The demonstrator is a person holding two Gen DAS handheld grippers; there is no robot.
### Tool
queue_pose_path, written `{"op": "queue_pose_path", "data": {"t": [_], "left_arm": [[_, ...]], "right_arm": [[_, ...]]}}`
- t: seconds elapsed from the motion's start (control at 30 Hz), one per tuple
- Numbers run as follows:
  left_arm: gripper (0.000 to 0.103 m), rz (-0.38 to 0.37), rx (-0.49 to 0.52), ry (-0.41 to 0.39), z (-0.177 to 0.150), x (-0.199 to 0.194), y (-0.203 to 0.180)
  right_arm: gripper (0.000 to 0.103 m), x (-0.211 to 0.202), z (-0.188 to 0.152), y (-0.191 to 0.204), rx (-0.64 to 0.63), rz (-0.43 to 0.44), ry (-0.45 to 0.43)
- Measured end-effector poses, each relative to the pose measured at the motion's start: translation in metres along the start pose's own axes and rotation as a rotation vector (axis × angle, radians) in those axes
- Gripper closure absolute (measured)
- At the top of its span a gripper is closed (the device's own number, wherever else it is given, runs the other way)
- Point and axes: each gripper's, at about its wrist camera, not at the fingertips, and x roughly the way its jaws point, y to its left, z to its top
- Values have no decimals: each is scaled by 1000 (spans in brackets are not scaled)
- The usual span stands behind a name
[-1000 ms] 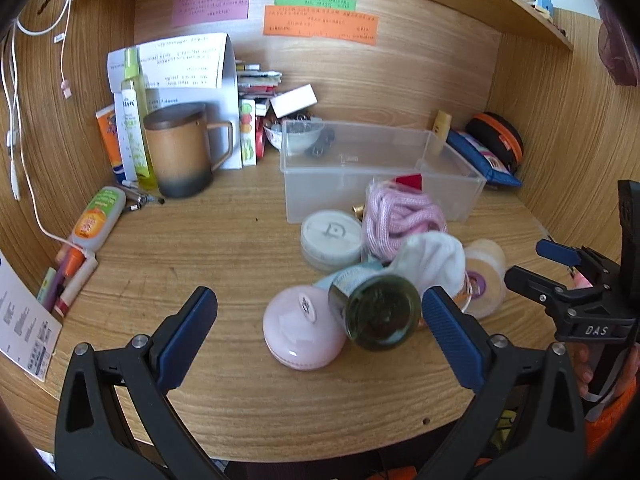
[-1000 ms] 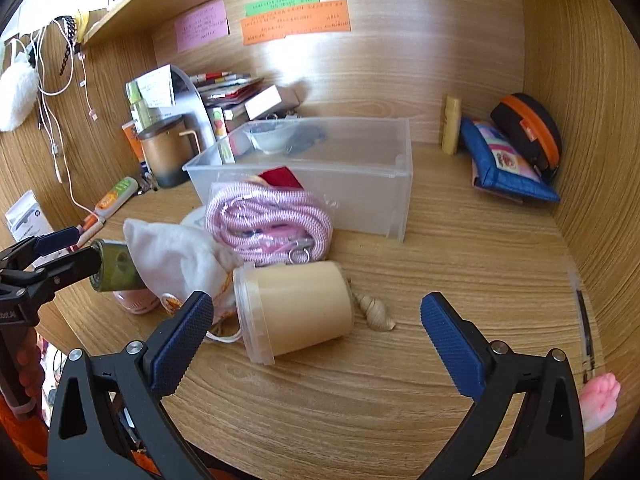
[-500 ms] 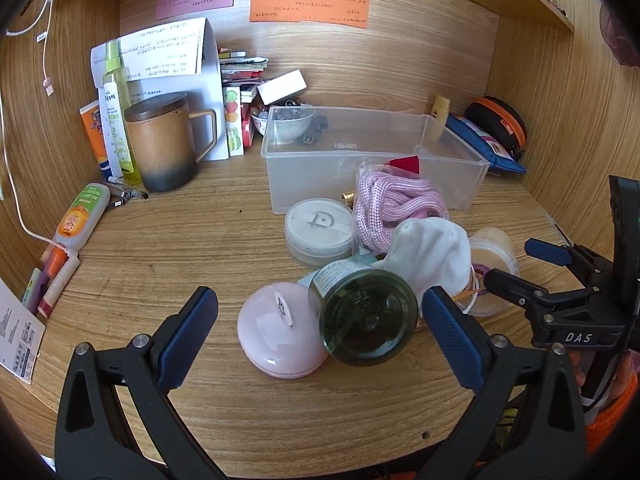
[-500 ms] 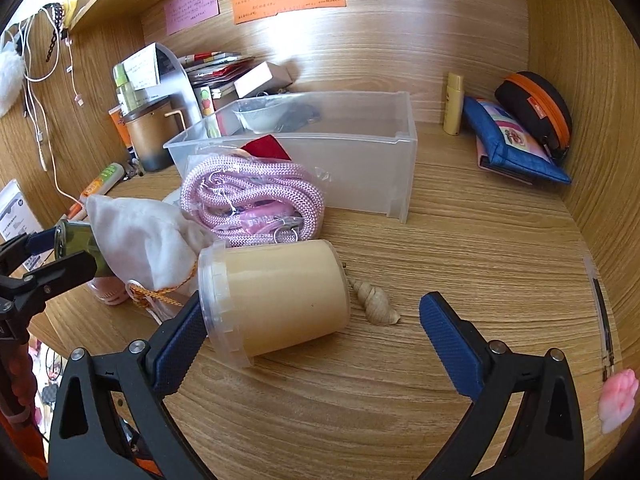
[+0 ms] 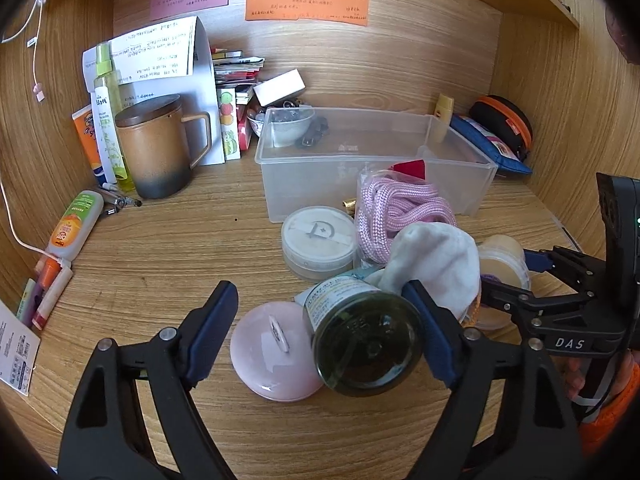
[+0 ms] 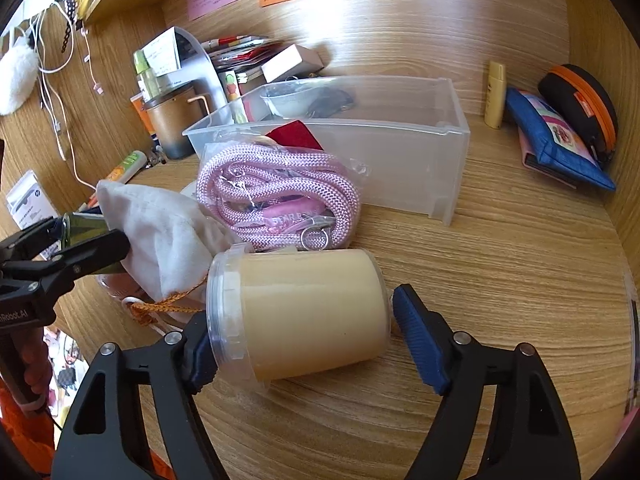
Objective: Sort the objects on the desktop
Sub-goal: 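Grasp the dark green glass bottle with the left tool while the right tool grasps the cream plastic jar, then carry the green bottle with the left tool while the right tool carries the cream jar toward the clear box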
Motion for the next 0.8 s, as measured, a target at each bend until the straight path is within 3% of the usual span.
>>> {"op": "queue_pose_path", "data": {"t": [0.13, 0.3, 0.4, 0.8], "left_arm": [[30, -13, 6, -3, 1, 2, -1], [39, -26, 3, -8, 4, 2, -1], [57, -43, 15, -21, 5, 1, -4], [61, -24, 16, -73, 16, -8, -2]], "right_arm": [[40, 0, 1, 0, -6, 20, 4], [40, 0, 2, 1, -7, 15, 6], [40, -1, 3, 0, 3, 11, 4], [40, -10, 11, -13, 35, 13, -20]]}}
